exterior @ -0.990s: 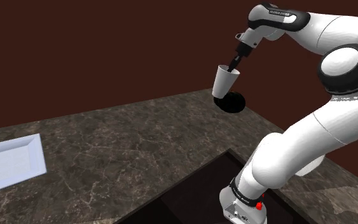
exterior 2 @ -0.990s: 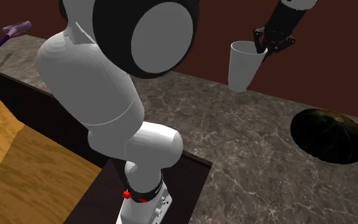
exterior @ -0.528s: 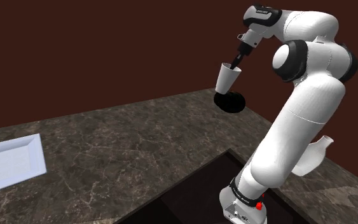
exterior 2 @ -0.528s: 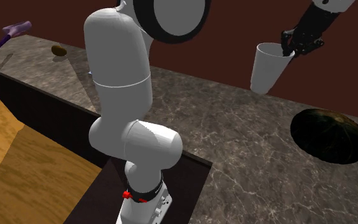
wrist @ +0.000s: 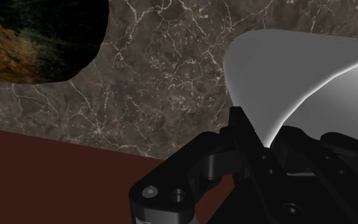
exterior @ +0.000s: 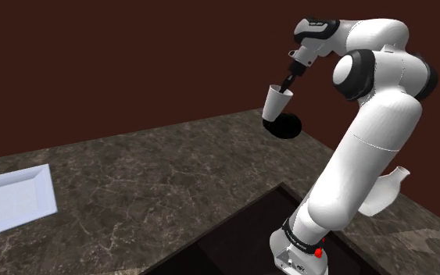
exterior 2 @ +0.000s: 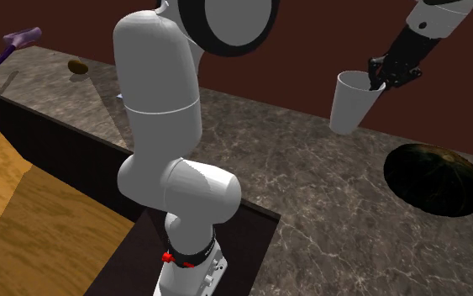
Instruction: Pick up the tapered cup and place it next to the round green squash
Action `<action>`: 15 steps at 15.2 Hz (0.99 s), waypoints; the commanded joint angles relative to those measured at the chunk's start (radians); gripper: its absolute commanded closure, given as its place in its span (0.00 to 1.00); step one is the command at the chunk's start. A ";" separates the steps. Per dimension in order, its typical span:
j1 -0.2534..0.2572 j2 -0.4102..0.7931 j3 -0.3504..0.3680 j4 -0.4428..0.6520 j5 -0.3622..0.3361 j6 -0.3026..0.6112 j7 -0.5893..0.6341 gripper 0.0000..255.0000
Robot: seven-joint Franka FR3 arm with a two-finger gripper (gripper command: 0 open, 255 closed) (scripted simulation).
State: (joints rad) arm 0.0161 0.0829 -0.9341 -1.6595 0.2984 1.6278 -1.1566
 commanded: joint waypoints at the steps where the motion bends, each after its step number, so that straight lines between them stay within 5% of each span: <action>1: 0.003 -0.005 0.001 -0.030 -0.003 0.028 -0.004 1.00; 15: 0.006 0.015 0.007 -0.200 0.024 0.203 -0.054 1.00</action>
State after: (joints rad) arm 0.0232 0.0937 -0.9274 -1.8518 0.3175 1.8204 -1.2060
